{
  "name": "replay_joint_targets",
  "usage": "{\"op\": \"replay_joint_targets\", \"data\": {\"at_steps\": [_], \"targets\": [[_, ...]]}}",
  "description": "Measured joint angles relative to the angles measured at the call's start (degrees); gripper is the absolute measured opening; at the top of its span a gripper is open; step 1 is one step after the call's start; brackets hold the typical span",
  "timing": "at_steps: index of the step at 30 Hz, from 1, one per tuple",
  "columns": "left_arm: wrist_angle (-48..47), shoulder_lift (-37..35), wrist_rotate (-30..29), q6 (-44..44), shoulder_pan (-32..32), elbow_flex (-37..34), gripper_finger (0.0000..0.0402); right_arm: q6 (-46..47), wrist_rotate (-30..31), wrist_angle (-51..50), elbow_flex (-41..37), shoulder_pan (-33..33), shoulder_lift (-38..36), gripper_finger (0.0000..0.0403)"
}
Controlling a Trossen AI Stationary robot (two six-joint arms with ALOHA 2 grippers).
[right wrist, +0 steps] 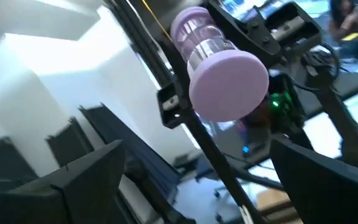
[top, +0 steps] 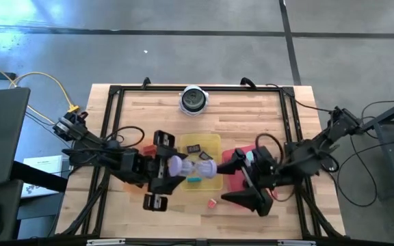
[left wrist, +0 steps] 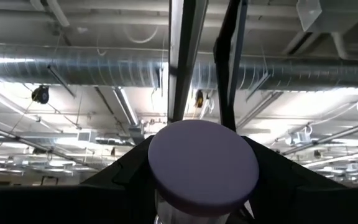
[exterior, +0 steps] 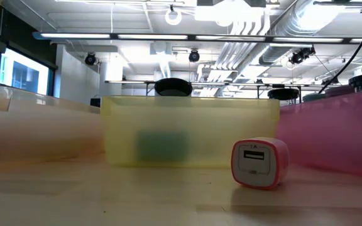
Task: Pick & Place Office items
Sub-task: Put the white hourglass timer into the red bin
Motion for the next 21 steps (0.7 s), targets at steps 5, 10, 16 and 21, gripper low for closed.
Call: {"op": "replay_joint_targets", "data": {"at_steps": [5, 10, 16, 21], "targets": [[-0.3, -0.8, 0.0, 0.0, -0.3, 0.0, 0.0186, 0.1, -6.8, 5.8, 0.0, -4.2, 0.0, 0.0389], [-0.1, -1.0, 0.0, -0.1, -0.3, 0.0, 0.0186, 0.3, -7.9, 9.0, 0.0, -6.0, 0.0, 0.0389], [-0.1, -1.0, 0.0, 0.5, -0.2, 0.0, 0.0186, 6.5, -9.0, 8.1, 0.0, -7.8, 0.4, 0.0389], [-0.3, -1.0, 0.0, 0.4, 1.0, 0.0, 0.0186, 10.7, -12.7, 7.9, 0.0, -9.7, 1.3, 0.0389]]}}
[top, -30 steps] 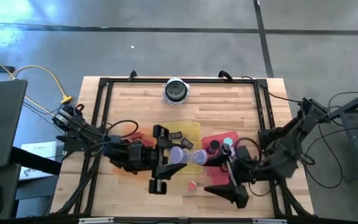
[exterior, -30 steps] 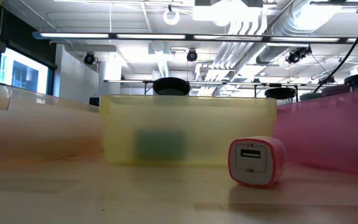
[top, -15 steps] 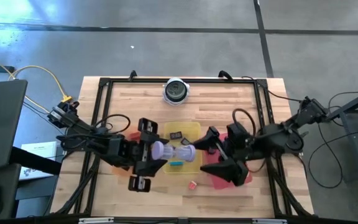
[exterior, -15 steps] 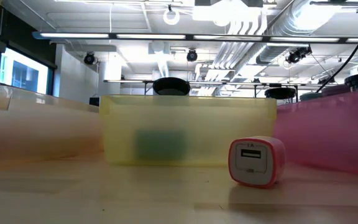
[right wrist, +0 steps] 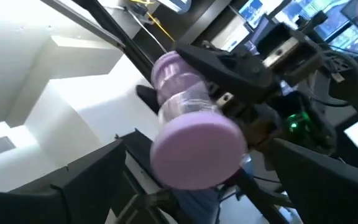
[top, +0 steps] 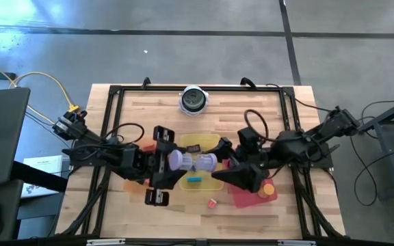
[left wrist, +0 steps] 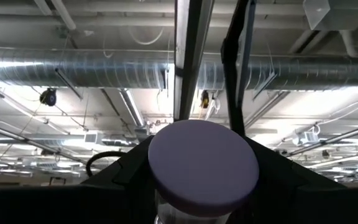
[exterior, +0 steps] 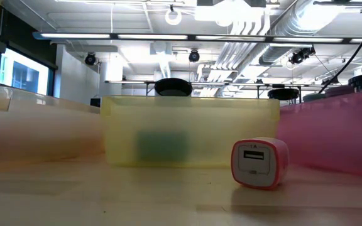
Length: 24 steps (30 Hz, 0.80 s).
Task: Pick & Place Office items
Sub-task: Put the white hourglass timer into the red bin
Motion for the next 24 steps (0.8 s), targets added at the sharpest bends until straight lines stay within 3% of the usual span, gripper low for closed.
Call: {"op": "replay_joint_targets", "data": {"at_steps": [10, 24], "targets": [[-0.1, 0.0, -0.1, 0.3, 0.9, 0.0, 0.0186, 0.3, -1.6, 0.2, 0.0, -1.9, -0.1, 0.0389], [-0.3, -0.2, -0.9, 1.5, 1.0, 0.0, 0.0186, 2.4, -8.5, 0.2, 0.0, -4.5, -0.1, 0.0389]]}}
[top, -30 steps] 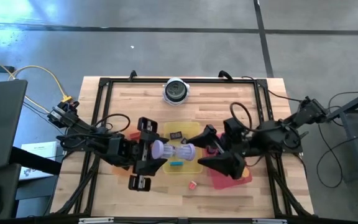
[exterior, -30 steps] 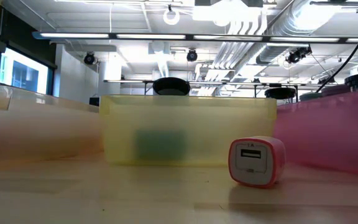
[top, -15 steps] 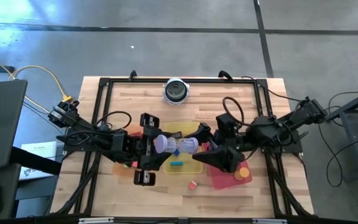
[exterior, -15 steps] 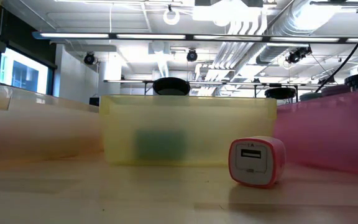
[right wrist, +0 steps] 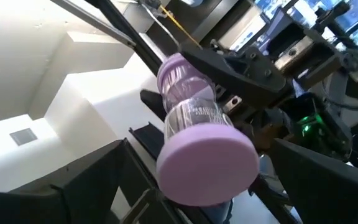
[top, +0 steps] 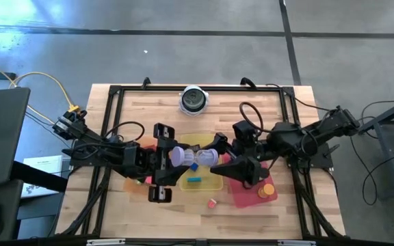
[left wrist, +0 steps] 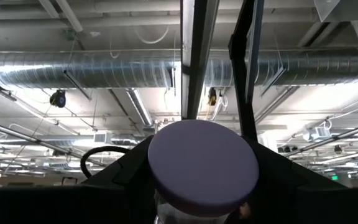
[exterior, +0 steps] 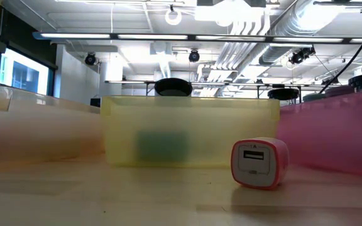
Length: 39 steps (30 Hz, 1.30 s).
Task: Pick & Place Office items
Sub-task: Put the white hourglass timer into the red bin
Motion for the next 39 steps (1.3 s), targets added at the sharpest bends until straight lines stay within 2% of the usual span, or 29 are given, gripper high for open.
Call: {"op": "replay_joint_targets", "data": {"at_steps": [10, 15, 24, 34, 39], "targets": [[-0.1, 0.0, -0.1, -1.1, -0.8, 0.0, 0.0186, -1.4, -1.8, 0.0, 0.0, 0.0, 0.0, 0.0389], [-0.4, 0.0, 0.2, -8.9, -0.3, 0.0, 0.0186, -1.7, -1.8, -0.4, 0.0, -0.8, 0.0, 0.0389], [-3.5, -0.1, 0.0, -8.1, 1.6, 0.0, 0.0186, -1.4, -3.2, -0.3, 0.0, -1.2, 0.0, 0.0389], [-5.4, 0.0, 0.0, -12.0, 3.1, 0.0, 0.0186, -1.3, -4.2, -2.5, 0.0, -1.5, 0.0, 0.0389], [-5.8, 0.0, 0.0, -12.0, 3.1, 0.0, 0.0186, -1.3, -3.9, -2.8, 0.0, -1.8, 0.0, 0.0365]]}}
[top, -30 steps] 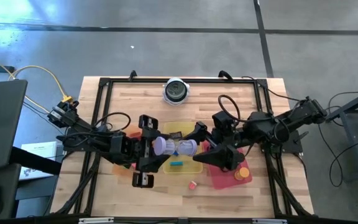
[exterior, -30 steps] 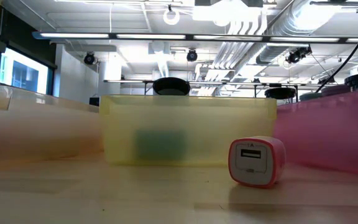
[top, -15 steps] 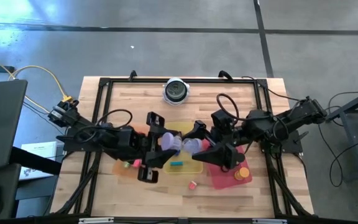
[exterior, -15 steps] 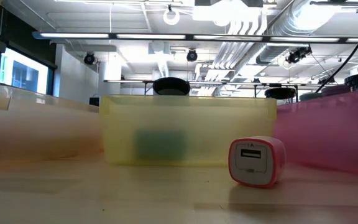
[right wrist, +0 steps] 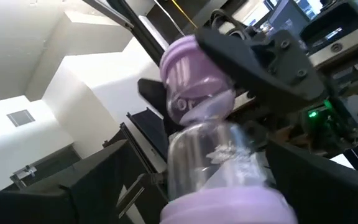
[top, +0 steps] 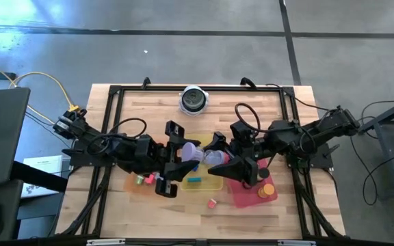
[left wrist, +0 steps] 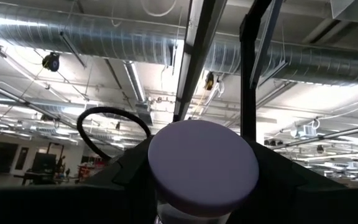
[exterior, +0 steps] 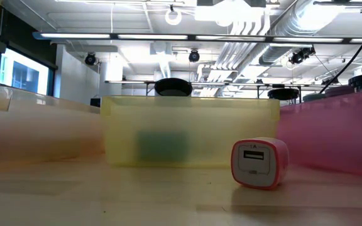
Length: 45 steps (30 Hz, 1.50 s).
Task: Pick & Place Office items
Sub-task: Put the white hourglass timer into the red bin
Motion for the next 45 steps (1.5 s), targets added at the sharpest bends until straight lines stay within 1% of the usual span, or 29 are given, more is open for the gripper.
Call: {"op": "replay_joint_targets", "data": {"at_steps": [10, 16, 21, 27, 33, 36, 41, 45], "targets": [[-0.2, 0.0, 0.0, 1.2, -0.5, 0.0, 0.0186, -0.1, -2.2, -0.1, 0.0, -1.1, 0.0, 0.0233], [-0.2, 0.0, 0.0, 1.3, -0.6, 0.0, 0.0186, -1.2, -2.4, -0.2, 0.0, -1.1, 0.0, 0.0175], [-0.3, 0.0, 0.0, 1.4, -0.6, 0.0, 0.019, -1.3, -2.4, -0.4, 0.0, -1.1, 0.0, 0.0173], [-0.2, 0.0, -0.3, 1.4, -0.5, 0.0, 0.0235, -1.3, -2.1, -0.9, 0.0, -1.1, 0.0, 0.0177], [0.2, 0.0, -0.3, 0.4, -1.0, 0.0, 0.0242, -1.3, -2.2, -2.1, 0.0, -1.1, 0.0, 0.0173], [2.3, 0.0, -0.4, -0.3, -1.7, 0.0, 0.0244, -1.3, -2.5, -3.7, 0.0, -1.1, -0.1, 0.0173], [5.2, 0.0, -0.9, 4.8, -3.4, 0.0, 0.0245, -1.8, -2.0, -9.4, 0.0, -0.5, -1.2, 0.0174], [6.0, 0.0, -4.5, 8.9, -4.9, 0.0, 0.0245, -2.8, -1.4, -13.0, 0.0, 0.7, -2.3, 0.0174]]}}
